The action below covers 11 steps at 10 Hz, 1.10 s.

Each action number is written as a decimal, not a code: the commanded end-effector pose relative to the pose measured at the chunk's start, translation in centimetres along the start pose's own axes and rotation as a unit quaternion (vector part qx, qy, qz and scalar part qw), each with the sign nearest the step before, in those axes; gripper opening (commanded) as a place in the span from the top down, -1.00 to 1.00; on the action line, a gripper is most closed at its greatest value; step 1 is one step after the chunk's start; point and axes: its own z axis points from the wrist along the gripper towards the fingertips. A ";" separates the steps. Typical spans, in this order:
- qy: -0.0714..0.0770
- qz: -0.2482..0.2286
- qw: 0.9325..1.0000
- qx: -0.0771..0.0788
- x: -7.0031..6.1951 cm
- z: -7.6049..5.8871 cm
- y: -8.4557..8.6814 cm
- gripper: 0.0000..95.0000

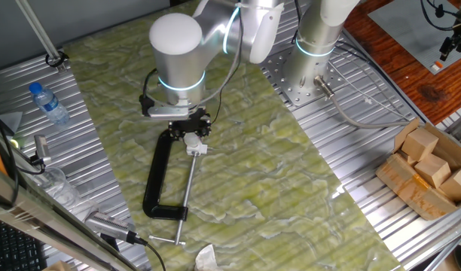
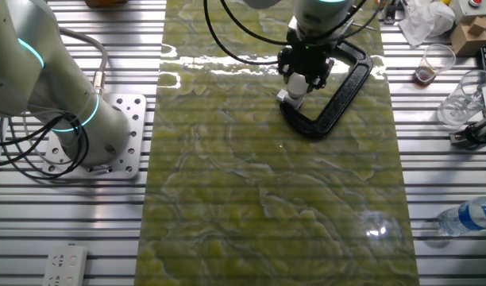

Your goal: Install the light bulb by rotating it

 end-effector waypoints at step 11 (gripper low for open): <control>0.005 0.489 0.872 -0.009 0.1 0.0 0.0 1.00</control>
